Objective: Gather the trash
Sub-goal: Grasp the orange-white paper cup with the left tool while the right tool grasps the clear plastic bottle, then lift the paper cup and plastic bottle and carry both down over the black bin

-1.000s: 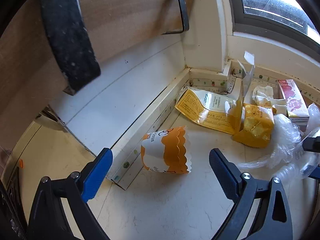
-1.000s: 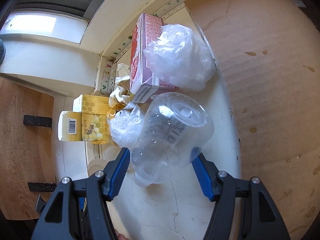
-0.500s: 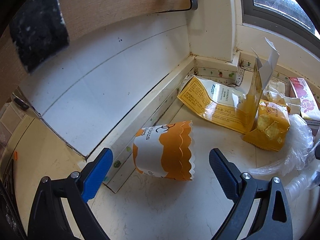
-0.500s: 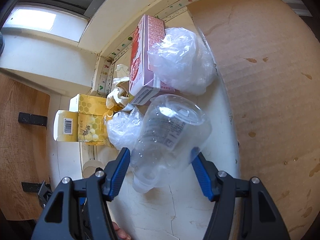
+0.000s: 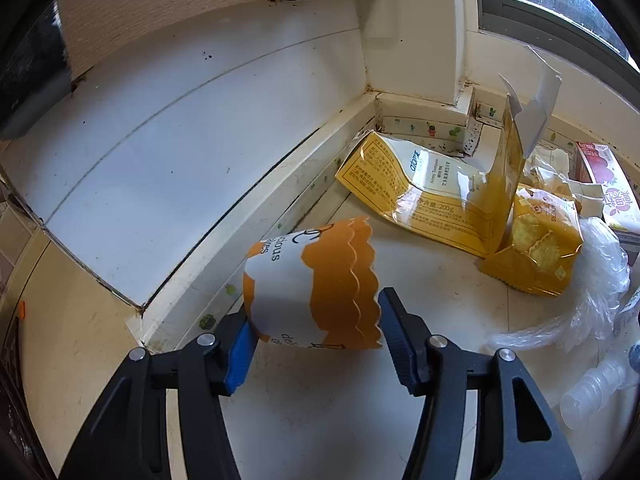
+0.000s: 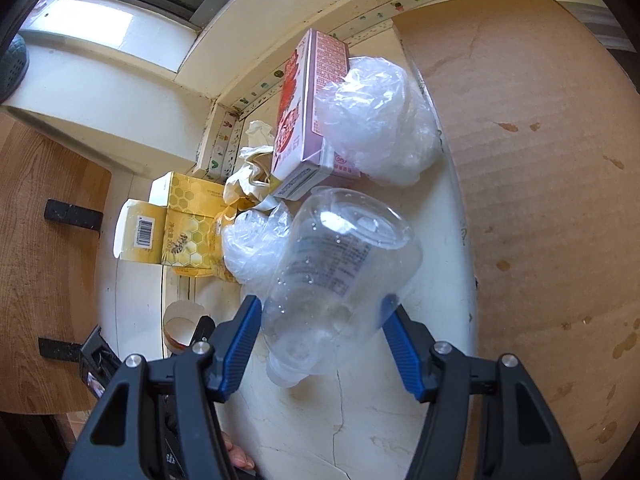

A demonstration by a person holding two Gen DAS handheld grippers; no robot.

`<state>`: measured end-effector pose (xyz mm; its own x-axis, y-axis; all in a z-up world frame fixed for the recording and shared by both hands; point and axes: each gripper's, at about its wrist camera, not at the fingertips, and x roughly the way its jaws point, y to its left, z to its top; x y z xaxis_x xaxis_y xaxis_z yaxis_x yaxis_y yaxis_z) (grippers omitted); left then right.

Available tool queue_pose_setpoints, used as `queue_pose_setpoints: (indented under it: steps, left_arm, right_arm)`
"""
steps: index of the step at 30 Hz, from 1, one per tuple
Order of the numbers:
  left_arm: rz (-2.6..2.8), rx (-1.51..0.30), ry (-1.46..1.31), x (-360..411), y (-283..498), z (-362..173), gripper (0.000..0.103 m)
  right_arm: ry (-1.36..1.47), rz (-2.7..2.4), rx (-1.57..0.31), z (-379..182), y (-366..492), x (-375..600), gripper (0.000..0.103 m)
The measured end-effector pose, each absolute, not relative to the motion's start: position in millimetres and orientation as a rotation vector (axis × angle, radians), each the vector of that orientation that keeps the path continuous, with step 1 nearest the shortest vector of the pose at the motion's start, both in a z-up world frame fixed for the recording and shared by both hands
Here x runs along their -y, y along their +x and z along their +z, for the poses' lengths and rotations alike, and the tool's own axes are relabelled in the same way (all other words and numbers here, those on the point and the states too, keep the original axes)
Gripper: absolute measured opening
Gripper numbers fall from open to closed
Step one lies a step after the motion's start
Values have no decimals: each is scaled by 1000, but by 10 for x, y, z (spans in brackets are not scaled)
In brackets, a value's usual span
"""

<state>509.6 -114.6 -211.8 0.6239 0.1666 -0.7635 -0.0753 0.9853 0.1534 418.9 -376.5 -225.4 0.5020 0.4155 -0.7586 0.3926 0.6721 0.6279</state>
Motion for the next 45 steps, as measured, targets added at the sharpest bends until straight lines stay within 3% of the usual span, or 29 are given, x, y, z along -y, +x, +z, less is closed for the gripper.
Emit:
queue_pose_setpoints:
  steps: [8,19,31,45]
  left_arm:
    - [132,-865,118,1238,4964,-2024,48]
    - [94,-853,128,1376,4573,-1776,48]
    - [13,-849,43,1302,3675,-1093,49]
    - [-95,-841,-35,784,2197,-347,49]
  right_arm:
    - [825,45,-1066,-2159,4121,3711,61]
    - [806,87,-1044,-2035,3926,3679,61]
    - [767,132,-1000,-1615,3367,3570,61]
    - [737,171,-931,-996,2081,3294,60]
